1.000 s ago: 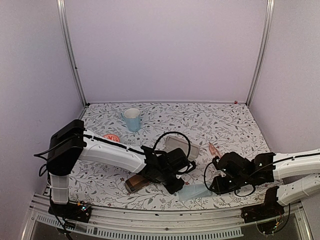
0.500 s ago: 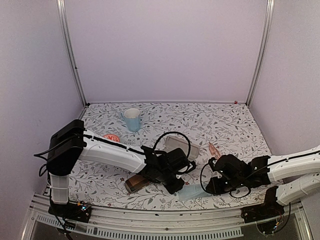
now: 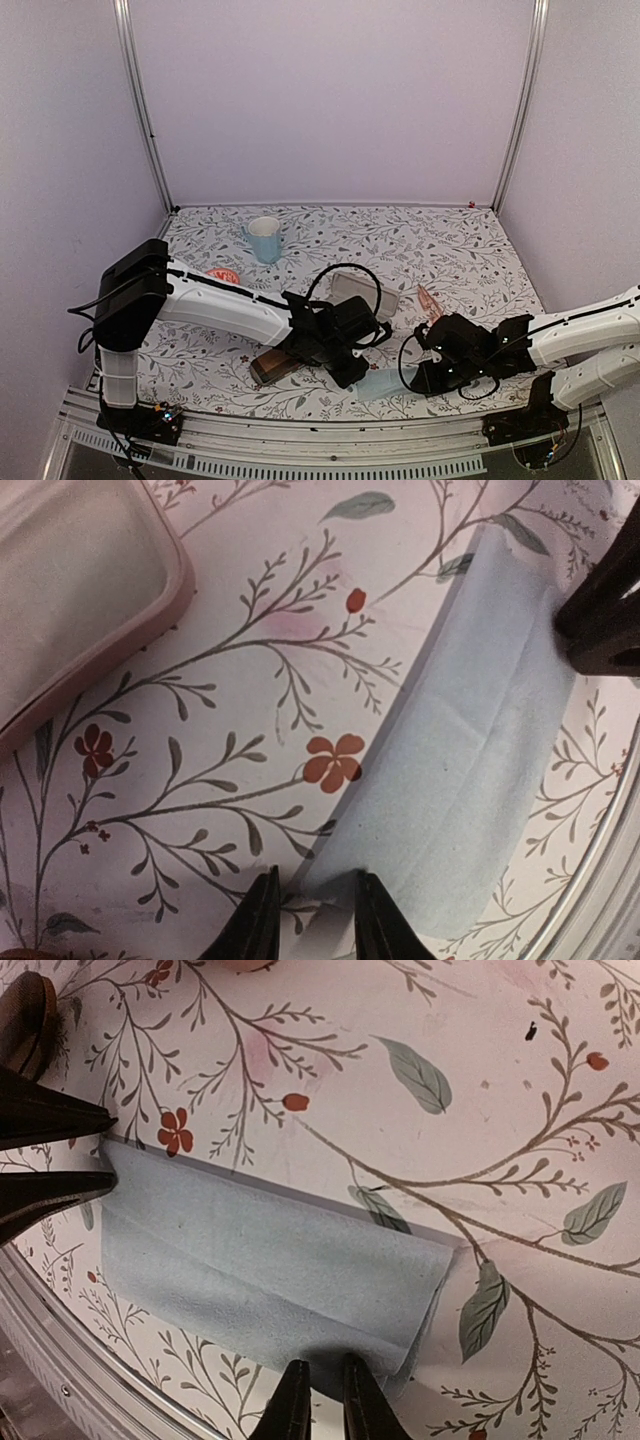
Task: Organize the sunglasses
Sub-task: Smooth out the folded cleaning cloth at the center of the board.
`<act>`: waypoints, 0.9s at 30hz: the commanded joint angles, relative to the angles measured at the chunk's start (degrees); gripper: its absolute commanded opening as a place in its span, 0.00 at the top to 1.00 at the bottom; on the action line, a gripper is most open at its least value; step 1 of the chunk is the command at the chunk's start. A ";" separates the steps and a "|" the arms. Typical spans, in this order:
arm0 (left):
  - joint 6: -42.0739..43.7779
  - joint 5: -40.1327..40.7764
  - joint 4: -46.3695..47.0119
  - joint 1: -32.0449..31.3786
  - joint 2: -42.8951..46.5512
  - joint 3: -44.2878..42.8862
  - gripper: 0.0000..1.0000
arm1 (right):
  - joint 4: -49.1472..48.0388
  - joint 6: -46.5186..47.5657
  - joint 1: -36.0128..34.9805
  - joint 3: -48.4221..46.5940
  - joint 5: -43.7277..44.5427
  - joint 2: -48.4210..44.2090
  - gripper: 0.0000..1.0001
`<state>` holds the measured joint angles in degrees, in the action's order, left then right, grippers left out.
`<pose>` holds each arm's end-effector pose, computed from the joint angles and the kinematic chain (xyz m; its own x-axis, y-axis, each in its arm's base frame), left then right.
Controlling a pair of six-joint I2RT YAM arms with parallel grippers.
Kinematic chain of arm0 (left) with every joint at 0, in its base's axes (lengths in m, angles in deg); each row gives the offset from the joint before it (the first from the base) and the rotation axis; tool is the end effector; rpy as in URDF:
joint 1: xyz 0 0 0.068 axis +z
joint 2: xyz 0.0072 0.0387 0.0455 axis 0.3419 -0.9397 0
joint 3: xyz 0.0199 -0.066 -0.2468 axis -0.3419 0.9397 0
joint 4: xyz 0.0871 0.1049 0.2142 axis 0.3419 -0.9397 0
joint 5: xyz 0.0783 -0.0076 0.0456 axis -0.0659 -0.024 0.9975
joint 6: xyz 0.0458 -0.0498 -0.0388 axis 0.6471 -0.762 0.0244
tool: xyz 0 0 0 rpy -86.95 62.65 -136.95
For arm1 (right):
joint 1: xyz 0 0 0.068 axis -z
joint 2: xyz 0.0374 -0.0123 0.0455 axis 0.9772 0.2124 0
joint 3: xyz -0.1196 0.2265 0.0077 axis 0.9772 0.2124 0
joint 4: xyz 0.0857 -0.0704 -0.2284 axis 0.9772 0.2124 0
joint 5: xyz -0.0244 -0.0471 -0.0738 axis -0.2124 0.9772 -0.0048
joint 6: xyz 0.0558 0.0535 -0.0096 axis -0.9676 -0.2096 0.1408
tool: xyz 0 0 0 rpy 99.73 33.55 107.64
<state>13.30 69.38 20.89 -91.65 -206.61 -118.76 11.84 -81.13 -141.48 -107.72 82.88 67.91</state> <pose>0.1308 -0.3954 0.0976 -0.5570 0.7092 -0.4322 0.8187 0.5562 -0.1424 0.0956 0.1914 0.1015 -0.9216 -0.2027 -0.3309 -0.3165 0.8861 0.3387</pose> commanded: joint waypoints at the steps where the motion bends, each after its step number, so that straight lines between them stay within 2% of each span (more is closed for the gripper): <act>1: 0.20 -1.49 -2.44 -1.11 -2.81 0.62 0.72 | 2.82 -0.93 -0.33 0.24 0.25 -0.11 0.87; 13: 0.41 -1.19 -2.66 -1.12 -2.74 1.08 0.73 | 8.78 -1.04 -0.37 -2.89 3.29 -1.70 0.82; 16: 0.70 -1.15 -2.61 -1.02 -2.41 1.16 0.73 | 9.14 -0.44 -0.28 -4.12 4.03 -3.39 0.72; 20: 1.28 -2.08 -1.40 -0.23 -0.62 2.28 0.73 | 9.41 1.01 1.60 -4.76 4.22 -5.76 0.66; 27: 0.63 -15.69 7.60 4.29 4.20 8.25 0.67 | 7.26 6.77 8.33 -3.90 1.30 -6.76 0.63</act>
<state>14.35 63.67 25.72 -89.88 -204.14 -114.04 20.21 -78.47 -136.17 -111.31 85.72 62.03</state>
